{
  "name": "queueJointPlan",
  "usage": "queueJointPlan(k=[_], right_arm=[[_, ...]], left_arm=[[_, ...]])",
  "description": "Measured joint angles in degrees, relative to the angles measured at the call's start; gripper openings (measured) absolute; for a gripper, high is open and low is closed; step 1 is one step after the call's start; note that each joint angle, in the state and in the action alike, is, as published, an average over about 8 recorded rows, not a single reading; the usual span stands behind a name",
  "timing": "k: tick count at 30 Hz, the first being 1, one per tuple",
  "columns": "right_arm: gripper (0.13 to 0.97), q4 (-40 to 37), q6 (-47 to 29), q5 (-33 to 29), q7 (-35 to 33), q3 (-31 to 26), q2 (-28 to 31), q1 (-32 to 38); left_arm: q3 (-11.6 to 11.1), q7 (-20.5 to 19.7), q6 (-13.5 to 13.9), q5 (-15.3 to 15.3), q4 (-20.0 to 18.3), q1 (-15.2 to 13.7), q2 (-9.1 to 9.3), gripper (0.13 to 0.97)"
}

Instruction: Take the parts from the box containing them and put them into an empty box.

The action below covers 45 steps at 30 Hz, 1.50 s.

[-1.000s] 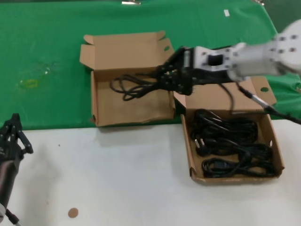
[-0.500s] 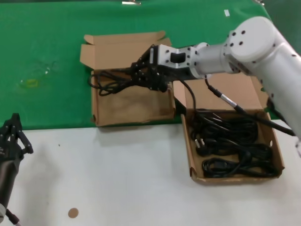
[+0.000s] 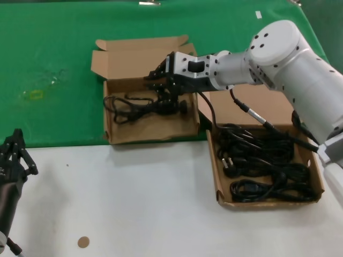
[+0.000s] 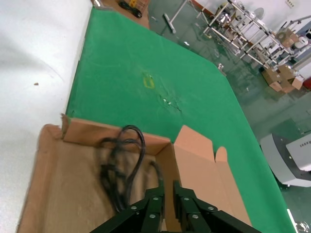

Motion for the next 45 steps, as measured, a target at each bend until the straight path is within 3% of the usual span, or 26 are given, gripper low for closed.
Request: queueJointPlan(k=[7,15,24,30,32,36,39,45], right_arm=[[0.199,-2.4,0.6,0.6,-1.9,0.8,-0.7,0.7],[0.280,1.5,1.0,0.6,0.0,1.0,0.4,-0.8],[0.444,4.1,1.9,0.9,1.2,1.5,1.1,-2.5],[0.610,7.8,4.3,2.2,2.5,3.0,1.7,-6.4],[0.665,9.3,5.3,2.7,3.0,3.7,1.9,-8.1],[0.665,12.7,7.4,3.9,4.2,5.1,2.4,-11.7],[0.730,15.2,9.1,4.9,5.1,6.2,2.8,-14.5],[0.837,20.5,12.5,6.7,7.0,8.3,3.6,-20.1]], left_arm=[[0.0,0.0,0.0,0.0,0.0,0.0,0.00,0.144],[0.0,0.0,0.0,0.0,0.0,0.0,0.00,0.144],[0.0,0.0,0.0,0.0,0.0,0.0,0.00,0.153],[0.0,0.0,0.0,0.0,0.0,0.0,0.00,0.156],[0.0,0.0,0.0,0.0,0.0,0.0,0.00,0.175],[0.0,0.0,0.0,0.0,0.0,0.0,0.00,0.214],[0.0,0.0,0.0,0.0,0.0,0.0,0.00,0.233],[0.0,0.0,0.0,0.0,0.0,0.0,0.00,0.345]])
